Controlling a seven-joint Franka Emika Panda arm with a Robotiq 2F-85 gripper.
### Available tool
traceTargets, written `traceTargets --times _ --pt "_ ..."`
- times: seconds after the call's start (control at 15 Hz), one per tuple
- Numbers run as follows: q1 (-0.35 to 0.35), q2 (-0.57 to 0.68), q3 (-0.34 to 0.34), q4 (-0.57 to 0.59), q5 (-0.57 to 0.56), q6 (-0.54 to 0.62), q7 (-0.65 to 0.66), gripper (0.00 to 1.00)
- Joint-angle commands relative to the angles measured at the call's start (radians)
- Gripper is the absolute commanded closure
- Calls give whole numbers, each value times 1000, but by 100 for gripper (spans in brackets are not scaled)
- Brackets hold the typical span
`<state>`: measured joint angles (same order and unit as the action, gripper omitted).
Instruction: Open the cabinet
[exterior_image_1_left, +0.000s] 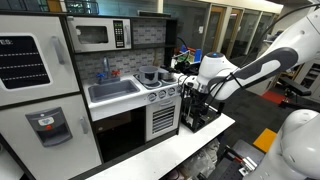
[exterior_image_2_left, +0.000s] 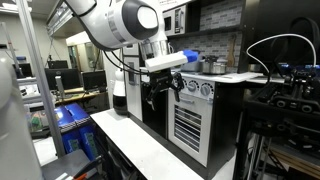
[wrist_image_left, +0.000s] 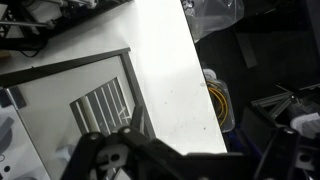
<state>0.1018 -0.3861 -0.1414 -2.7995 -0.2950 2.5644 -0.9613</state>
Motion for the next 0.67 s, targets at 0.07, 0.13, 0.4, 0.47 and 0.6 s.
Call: traceTargets --times 0.07,0.13,0.4,0.47,0.6 --pt "-17 16 22 2 12 5 -8 0" --pt "-17 18 22 4 12 5 -8 0" --pt "-28 16 24 6 1 5 -1 0" --pt "-34 19 20 7 -11 27 -9 0" --pt "-46 34 25 11 -42 63 -13 0"
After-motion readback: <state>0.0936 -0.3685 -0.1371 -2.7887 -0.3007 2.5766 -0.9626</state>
